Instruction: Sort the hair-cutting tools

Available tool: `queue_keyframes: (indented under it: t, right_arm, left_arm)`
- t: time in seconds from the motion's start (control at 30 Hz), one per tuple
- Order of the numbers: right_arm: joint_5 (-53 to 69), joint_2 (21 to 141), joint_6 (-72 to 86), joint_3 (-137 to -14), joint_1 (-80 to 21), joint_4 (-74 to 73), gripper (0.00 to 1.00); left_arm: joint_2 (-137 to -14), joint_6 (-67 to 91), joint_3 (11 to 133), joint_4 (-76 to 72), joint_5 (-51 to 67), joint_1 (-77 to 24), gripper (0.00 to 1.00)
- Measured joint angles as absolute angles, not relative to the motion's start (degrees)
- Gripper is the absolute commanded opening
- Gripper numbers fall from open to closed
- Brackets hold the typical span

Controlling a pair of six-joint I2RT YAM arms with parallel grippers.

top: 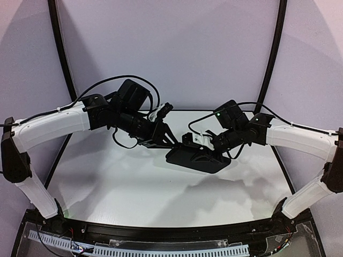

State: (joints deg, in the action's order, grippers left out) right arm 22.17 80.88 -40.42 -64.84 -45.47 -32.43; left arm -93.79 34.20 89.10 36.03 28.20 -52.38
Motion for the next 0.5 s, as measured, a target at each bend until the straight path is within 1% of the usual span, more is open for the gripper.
queue_keyframes:
  t: [0.27,0.4,0.43,0.5]
  right_arm:
    - [22.2,80.9,-40.2,-64.8,-45.5,-32.8,0.00]
    - [22.3,80.9,-40.2,-64.8,-45.5,-33.1,0.00]
    - [22.3,80.9,-40.2,-64.8,-45.5,-33.3,0.00]
    - [22.3,80.9,-40.2,-64.9,-45.5,-33.6,0.00]
  left_arm:
    - [-95.4,34.3,89.9,37.5,29.0,-52.4,0.23]
    - [-96.0,34.5,90.1,37.5,29.7,-52.4,0.18]
    - [-96.2,34.5,90.1,37.5,29.8,-52.4,0.16]
    - [-96.6,34.5,90.4,37.6,30.0,-52.4,0.05]
